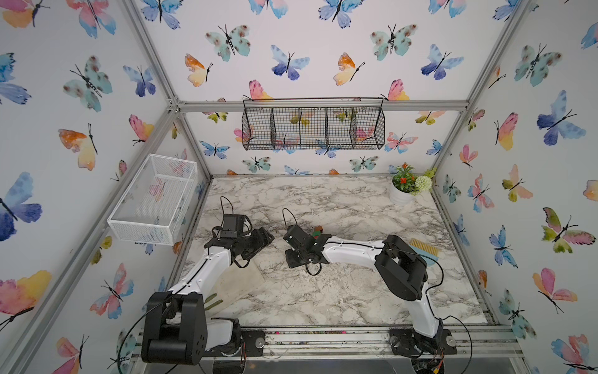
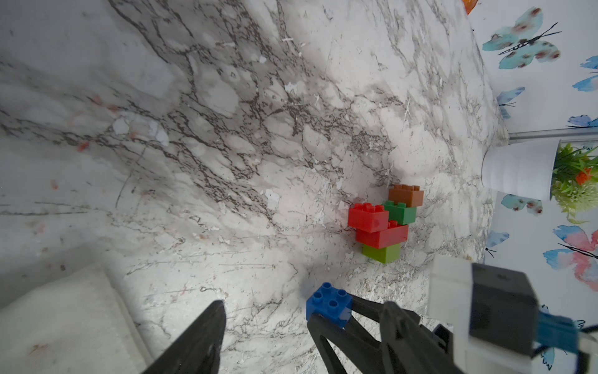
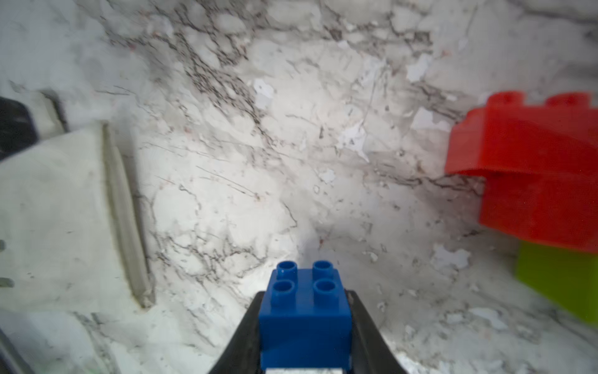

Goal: Assemble the letter v with lego
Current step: Place the lego brick at the center of the board.

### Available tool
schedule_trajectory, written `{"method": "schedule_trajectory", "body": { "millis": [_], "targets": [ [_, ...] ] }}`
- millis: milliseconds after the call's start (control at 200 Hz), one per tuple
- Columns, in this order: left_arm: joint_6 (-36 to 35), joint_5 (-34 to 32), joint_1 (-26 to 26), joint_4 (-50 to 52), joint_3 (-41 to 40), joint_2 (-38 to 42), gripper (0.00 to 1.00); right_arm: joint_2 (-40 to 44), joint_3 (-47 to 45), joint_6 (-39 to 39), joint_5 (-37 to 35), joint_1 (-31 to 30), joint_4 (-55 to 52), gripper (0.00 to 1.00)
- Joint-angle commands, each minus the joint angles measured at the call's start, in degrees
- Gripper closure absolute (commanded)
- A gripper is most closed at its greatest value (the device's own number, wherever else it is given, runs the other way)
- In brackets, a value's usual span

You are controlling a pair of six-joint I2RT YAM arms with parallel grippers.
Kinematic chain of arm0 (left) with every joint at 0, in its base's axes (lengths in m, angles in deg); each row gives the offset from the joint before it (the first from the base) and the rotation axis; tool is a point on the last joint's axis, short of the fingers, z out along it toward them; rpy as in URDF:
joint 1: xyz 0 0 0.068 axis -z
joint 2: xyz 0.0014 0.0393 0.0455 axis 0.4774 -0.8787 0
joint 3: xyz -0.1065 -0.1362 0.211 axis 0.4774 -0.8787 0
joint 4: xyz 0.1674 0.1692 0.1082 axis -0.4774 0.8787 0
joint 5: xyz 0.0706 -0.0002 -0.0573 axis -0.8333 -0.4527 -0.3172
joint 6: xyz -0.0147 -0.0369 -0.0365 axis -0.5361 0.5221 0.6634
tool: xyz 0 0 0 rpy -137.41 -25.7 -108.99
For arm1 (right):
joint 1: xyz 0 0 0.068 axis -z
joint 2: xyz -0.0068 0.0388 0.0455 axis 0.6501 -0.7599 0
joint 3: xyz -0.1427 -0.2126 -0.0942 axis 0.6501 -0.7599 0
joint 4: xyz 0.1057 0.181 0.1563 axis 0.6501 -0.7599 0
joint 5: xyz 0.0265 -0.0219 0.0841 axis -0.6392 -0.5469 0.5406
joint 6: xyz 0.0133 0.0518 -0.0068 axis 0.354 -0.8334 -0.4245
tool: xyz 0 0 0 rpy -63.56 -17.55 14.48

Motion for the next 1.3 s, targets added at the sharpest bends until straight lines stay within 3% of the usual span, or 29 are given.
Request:
{"method": "schedule_trajectory", "body": {
  "millis": [0, 441, 531, 711, 1011, 1126, 1296],
  "targets": [
    [-1.56, 0.31, -0.35, 1.38, -0.19, -0.71, 0.23, -0.80, -0.35, -1.48, -4.27, -0.33, -2.15, 0.80],
    [-1.73, 1.42, -0.37, 1.38, -0.55, -1.52, 0.23, -1.08, 0.11, 0.08, -2.30, -0.51, -2.05, 0.49],
    [-1.73, 1.82, -0.35, 1.45, -0.64, -1.56, 0.22, 0.27, -0.41, 0.86, -1.36, -0.55, -0.88, 0.31],
    [-2.11, 1.14, 0.98, 3.31, 0.19, -2.22, 0.24, 4.98, -2.06, 2.23, 0.04, -0.51, 1.14, 0.29],
    [5.44, -7.66, 13.17, 4.81, 3.39, -4.22, 0.27, 21.09, -17.67, 5.42, -1.90, 2.53, 4.78, 0.17],
    [9.09, -11.99, 19.82, 4.83, 6.01, -7.59, 0.23, 26.96, -24.48, 6.22, -2.09, 6.47, 5.90, 0.13],
    [12.58, -14.80, 23.82, 4.19, 8.03, -12.96, 0.22, 32.04, -31.23, 7.93, 2.82, 12.95, 9.19, 0.13]
  ]
}}
